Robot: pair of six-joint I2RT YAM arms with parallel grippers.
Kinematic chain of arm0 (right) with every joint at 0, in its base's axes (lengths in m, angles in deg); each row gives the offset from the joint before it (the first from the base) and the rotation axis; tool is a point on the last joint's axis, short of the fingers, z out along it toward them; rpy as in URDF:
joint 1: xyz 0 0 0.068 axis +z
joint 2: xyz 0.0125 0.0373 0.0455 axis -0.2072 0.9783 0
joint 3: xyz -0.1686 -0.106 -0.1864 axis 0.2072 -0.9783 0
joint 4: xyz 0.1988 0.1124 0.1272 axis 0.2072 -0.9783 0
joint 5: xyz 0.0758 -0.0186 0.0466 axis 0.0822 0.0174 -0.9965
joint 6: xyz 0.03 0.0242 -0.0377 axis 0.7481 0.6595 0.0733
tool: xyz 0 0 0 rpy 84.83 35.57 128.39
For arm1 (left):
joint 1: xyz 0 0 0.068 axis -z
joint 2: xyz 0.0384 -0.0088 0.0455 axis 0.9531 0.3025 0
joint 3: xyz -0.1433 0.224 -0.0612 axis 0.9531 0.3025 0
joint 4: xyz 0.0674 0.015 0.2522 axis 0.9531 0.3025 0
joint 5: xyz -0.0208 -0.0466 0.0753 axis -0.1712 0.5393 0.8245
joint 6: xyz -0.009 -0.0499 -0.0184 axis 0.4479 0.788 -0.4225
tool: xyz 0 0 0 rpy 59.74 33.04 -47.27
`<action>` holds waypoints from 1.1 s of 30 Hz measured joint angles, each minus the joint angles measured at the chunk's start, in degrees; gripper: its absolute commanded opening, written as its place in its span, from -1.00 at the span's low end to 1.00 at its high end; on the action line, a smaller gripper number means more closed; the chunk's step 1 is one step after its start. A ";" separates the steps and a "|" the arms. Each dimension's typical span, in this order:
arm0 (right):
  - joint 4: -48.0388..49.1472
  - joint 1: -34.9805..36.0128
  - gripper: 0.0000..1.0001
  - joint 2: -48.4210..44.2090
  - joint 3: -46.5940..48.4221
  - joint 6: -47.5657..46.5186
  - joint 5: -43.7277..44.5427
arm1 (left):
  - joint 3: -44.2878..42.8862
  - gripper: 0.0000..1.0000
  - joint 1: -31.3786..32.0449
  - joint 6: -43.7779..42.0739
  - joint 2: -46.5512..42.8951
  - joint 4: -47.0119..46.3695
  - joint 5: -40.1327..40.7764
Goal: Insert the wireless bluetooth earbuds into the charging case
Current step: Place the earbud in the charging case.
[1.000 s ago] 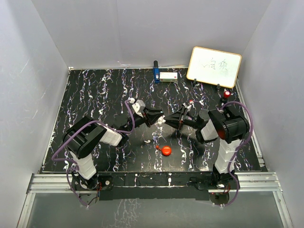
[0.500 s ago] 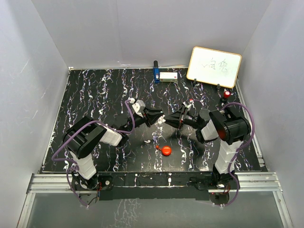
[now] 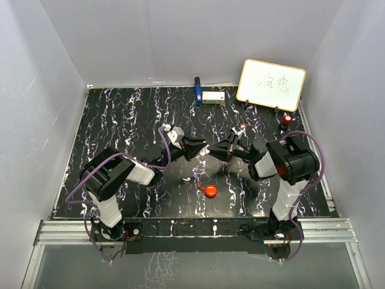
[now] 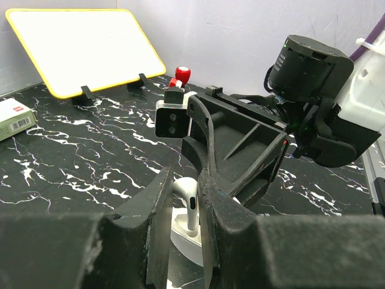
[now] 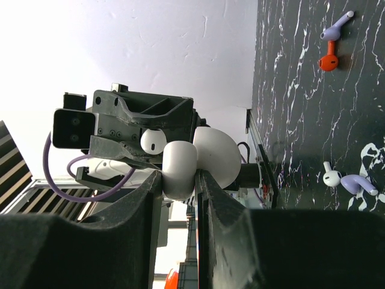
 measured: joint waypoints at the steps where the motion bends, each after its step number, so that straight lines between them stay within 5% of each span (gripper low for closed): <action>1: 0.00 0.00 -1.00 -0.02 0.11 0.09 0.02 | 0.00 -0.85 0.00 -0.02 0.00 0.00 0.00; 33: 0.00 0.00 -1.00 -1.09 0.22 2.40 0.09 | 0.00 -0.86 0.00 -1.84 -0.09 -0.42 0.00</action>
